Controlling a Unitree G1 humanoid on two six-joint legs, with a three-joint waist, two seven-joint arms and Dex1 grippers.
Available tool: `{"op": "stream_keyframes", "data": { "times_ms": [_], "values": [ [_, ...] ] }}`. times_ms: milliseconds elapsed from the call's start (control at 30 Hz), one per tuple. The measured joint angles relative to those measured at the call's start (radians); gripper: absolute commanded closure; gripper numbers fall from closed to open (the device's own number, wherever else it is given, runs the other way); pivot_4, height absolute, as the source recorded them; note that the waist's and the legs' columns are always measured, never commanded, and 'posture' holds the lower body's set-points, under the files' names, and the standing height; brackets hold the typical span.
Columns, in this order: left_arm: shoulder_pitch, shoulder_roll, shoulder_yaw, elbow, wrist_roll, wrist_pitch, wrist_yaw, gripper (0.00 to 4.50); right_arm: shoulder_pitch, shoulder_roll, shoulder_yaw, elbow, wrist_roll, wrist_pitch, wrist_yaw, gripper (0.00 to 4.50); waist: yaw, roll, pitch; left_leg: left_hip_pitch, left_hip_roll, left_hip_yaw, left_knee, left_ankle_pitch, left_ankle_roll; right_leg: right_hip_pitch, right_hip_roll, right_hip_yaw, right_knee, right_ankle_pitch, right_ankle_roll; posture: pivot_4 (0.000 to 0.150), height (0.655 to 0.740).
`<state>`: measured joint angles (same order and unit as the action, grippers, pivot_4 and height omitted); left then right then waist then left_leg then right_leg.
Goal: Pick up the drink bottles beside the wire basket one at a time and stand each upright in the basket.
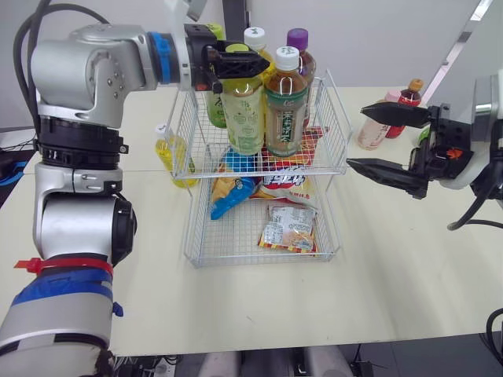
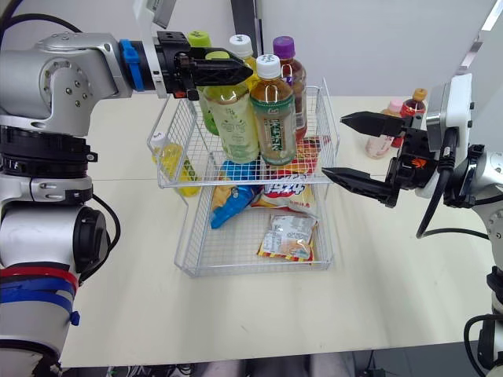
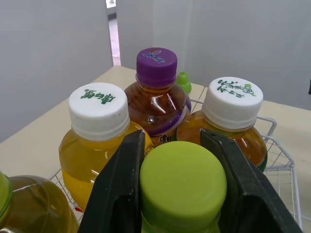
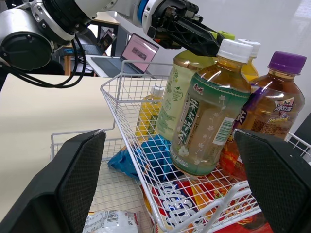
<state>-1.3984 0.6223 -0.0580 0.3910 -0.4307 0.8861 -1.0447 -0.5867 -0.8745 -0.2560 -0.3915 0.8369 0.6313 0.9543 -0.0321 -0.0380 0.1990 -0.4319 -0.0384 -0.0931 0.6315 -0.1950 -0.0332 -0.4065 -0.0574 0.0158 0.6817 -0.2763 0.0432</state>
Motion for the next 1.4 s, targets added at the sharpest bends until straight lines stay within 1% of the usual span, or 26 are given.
{"op": "stream_keyframes", "data": {
  "times_ms": [67, 133, 267, 400, 633, 833, 1000, 1100, 1267, 1400],
  "values": [
    [0.0, -0.002, -0.003, 0.0, 0.001, 0.0, -0.01, 3.11, 0.005, -0.001, 0.0, -0.001, 0.002, 0.001, -0.001, 0.0, 0.0, 0.0, 0.0, 0.0, 0.0, 0.0, 0.0, 0.0, 0.0, 0.0, 0.0, 0.0, 0.0, 0.0, 0.0, 0.15, 0.74],
    [0.0, -0.003, -0.004, 0.0, 0.001, 0.0, -0.017, 2.39, 0.008, -0.001, 0.0, -0.001, 0.004, 0.001, -0.001, 0.0, 0.0, 0.0, 0.0, 0.0, 0.0, 0.0, 0.0, 0.0, 0.0, 0.0, 0.0, 0.0, 0.0, 0.0, 0.0, 0.15, 0.74],
    [0.0, -0.004, -0.006, 0.0, 0.0, 0.0, -0.046, 1.32, 0.008, -0.01, 0.0, -0.005, 0.008, 0.002, -0.001, 0.0, 0.0, 0.0, 0.0, 0.0, 0.0, 0.0, 0.0, 0.0, 0.0, 0.0, 0.0, 0.0, 0.0, 0.0, 0.0, 0.15, 0.74],
    [0.0, 0.002, -0.006, 0.0, 0.0, -0.003, -0.064, 0.04, 0.008, -0.013, 0.0, -0.007, 0.008, 0.002, -0.003, 0.0, 0.0, 0.0, 0.0, 0.0, 0.0, 0.0, 0.0, 0.0, 0.0, 0.0, 0.0, 0.0, 0.0, 0.0, 0.0, 0.15, 0.74],
    [-0.004, 0.057, 0.01, -0.002, -0.001, -0.003, -0.082, 0.01, 0.008, -0.024, 0.0, -0.007, 0.009, 0.006, -0.004, 0.0, 0.0, 0.0, 0.0, 0.0, 0.0, 0.0, 0.0, 0.0, 0.0, 0.0, 0.0, 0.0, 0.0, 0.0, 0.0, 0.15, 0.74],
    [-0.03, 0.149, 0.042, -0.008, 0.0, 0.005, -0.076, 0.01, 0.008, -0.032, -0.001, -0.006, 0.01, 0.008, -0.003, 0.0, -0.001, 0.0, 0.0, 0.0, 0.0, 0.0, 0.0, 0.0, 0.0, 0.0, 0.0, 0.0, 0.0, 0.0, 0.0, 0.15, 0.74],
    [-0.014, 0.235, 0.076, -0.072, -0.008, 0.045, -0.078, 0.01, 0.008, -0.042, -0.009, -0.005, 0.015, 0.011, -0.003, 0.0, -0.001, 0.0, 0.0, 0.0, 0.0, 0.0, 0.0, 0.0, 0.0, 0.0, 0.0, 0.0, 0.0, 0.0, 0.0, 0.15, 0.74],
    [0.06, 0.317, 0.109, -0.116, -0.017, 0.052, -0.081, 0.01, 0.006, -0.049, -0.008, -0.006, 0.029, 0.027, -0.002, 0.0, -0.002, 0.0, 0.0, 0.0, 0.001, 0.0, 0.0, 0.0, 0.0, 0.0, 0.0, 0.0, 0.0, 0.0, 0.0, 0.15, 0.74],
    [0.171, 0.438, 0.202, -0.117, -0.016, 0.038, -0.064, 0.01, -0.016, -0.06, 0.009, -0.021, 0.039, 0.049, -0.006, 0.0, -0.005, 0.0, 0.0, 0.0, 0.001, -0.001, -0.001, 0.0, 0.0, 0.0, 0.001, 0.0, 0.0, 0.0, 0.0, 0.15, 0.74],
    [0.318, 0.482, 0.312, -0.142, -0.019, 0.0, -0.027, 0.01, -0.036, -0.059, 0.062, -0.056, 0.014, 0.048, -0.006, 0.0, -0.003, 0.001, 0.0, 0.001, 0.001, -0.001, 0.0, 0.0, 0.0, 0.0, 0.0, 0.0, 0.0, 0.0, 0.0, 0.15, 0.74]
  ]
}}
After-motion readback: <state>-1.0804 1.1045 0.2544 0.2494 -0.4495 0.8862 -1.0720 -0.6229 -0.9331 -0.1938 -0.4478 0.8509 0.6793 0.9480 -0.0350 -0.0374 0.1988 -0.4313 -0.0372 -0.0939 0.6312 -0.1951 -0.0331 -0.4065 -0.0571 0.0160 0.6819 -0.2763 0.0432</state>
